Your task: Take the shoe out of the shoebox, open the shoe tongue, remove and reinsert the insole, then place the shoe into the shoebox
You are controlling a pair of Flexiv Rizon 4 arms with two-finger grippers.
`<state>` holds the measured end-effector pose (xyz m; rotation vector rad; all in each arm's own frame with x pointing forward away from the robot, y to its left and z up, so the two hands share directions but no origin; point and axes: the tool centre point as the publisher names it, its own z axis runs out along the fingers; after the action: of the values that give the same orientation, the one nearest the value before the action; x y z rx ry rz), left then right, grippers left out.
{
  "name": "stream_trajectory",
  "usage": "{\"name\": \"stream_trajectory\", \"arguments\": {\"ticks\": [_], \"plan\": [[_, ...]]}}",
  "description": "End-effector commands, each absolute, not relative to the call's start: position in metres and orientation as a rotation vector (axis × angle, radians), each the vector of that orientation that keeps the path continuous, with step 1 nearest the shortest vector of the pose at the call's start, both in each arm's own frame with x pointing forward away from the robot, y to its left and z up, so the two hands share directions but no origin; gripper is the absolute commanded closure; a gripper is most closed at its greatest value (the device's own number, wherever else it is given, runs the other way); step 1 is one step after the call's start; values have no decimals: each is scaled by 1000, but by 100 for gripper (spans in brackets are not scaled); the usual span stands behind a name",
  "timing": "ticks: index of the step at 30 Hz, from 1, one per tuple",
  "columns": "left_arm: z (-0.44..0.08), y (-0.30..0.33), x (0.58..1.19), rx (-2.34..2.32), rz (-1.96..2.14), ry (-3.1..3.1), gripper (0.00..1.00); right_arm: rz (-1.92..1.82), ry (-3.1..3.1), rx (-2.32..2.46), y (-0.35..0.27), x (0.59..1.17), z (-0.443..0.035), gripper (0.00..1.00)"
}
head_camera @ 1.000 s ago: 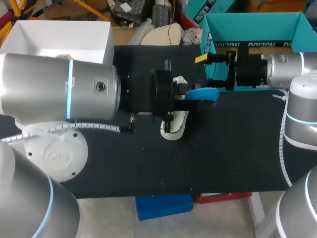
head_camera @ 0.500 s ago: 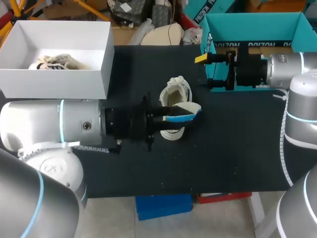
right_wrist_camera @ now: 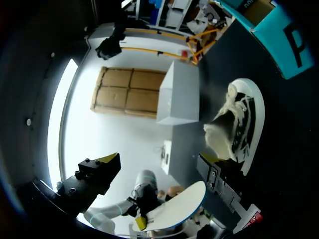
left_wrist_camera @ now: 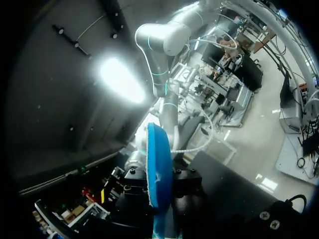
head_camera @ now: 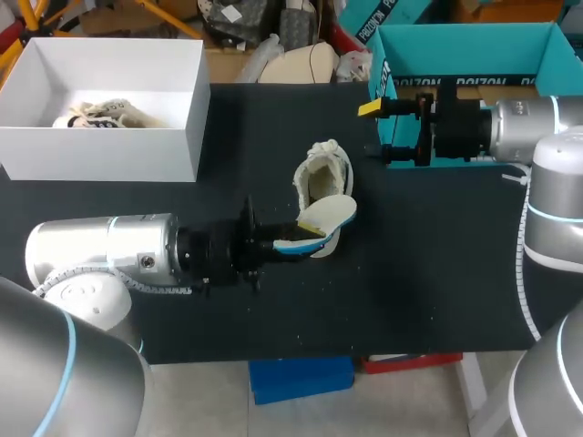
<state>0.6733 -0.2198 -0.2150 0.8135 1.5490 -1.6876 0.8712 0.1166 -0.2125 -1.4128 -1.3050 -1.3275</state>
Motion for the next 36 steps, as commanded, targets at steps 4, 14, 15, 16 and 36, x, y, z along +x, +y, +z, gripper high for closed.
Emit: {"name": "stream_trajectory", "arguments": {"ticks": [4, 14, 15, 16, 36], "plan": [[-214, -219, 675, 821, -1688, 1550, 100, -1330, -1303, -1416, 118, 871, -213, 0], [-213, -230, 649, 923, -1538, 1440, 100, -1330, -1303, -1416, 118, 871, -213, 0], [-213, -230, 647, 943, -1505, 1431, 100, -1330, -1303, -1416, 118, 871, -213, 0], [-214, -231, 646, 948, -1490, 1427, 100, -1330, -1303, -1416, 118, 871, -213, 0], [-249, -242, 715, 1203, -1161, 1127, 100, -1330, -1303, -1416, 118, 871, -213, 0]]}}
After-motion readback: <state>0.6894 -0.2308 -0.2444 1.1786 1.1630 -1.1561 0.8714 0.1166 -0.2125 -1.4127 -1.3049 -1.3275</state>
